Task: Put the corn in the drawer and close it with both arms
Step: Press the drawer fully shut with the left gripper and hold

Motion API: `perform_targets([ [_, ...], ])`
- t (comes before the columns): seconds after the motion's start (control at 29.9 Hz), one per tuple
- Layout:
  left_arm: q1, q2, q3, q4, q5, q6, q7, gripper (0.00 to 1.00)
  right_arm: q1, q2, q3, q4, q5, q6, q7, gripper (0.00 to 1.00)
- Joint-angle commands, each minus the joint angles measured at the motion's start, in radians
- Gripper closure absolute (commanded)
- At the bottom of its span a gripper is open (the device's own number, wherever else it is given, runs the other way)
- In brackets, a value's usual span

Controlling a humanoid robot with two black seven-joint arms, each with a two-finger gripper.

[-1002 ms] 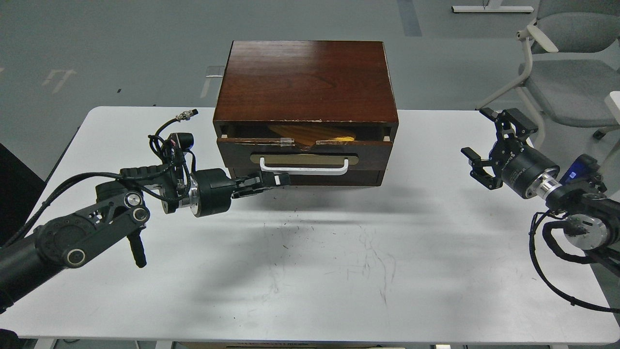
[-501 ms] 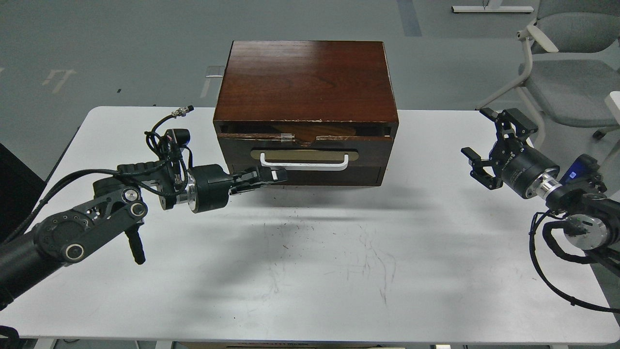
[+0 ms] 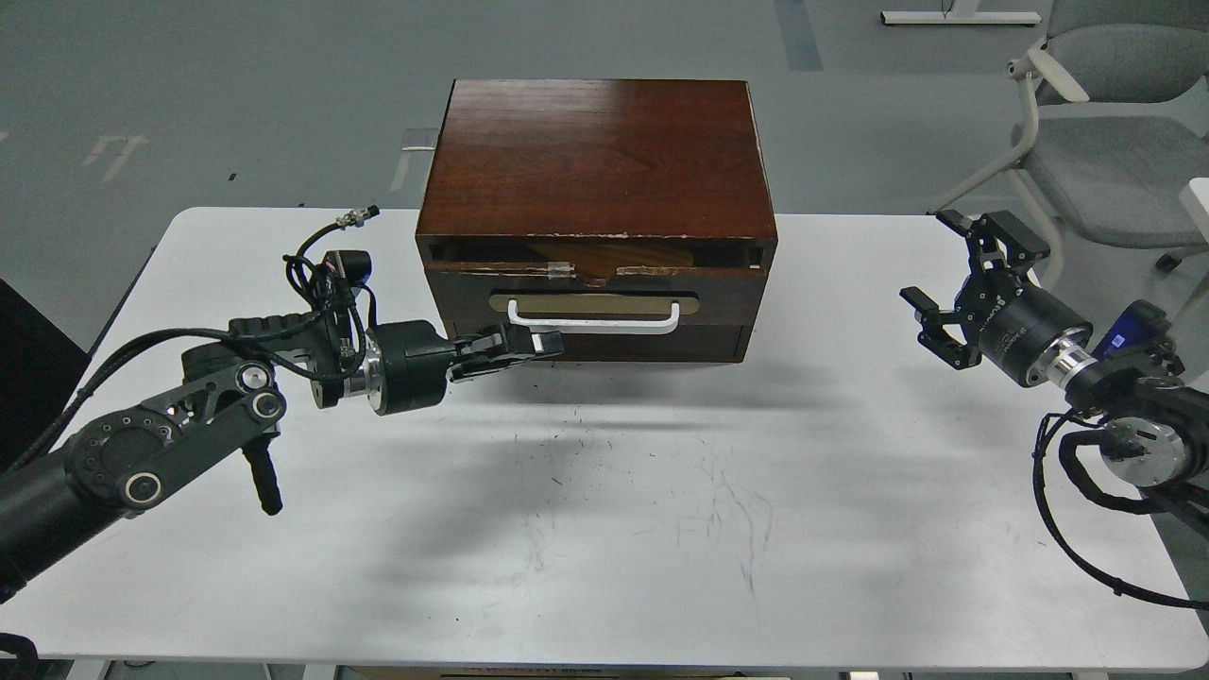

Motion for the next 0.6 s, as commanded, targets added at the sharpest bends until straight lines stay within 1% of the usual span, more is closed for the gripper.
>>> perform_targets([
  [0.0, 0.0, 0.0, 0.0, 0.021, 0.0, 0.005, 0.0, 1.0, 0.0, 0.0, 0.0, 0.0, 0.001, 0.0, 0.0, 0.0],
  [0.57, -0.014, -0.002, -0.009, 0.069, -0.002, 0.011, -0.005, 1.0, -0.001, 0.0, 0.0, 0.0, -0.001, 0.0, 0.0, 0.0],
])
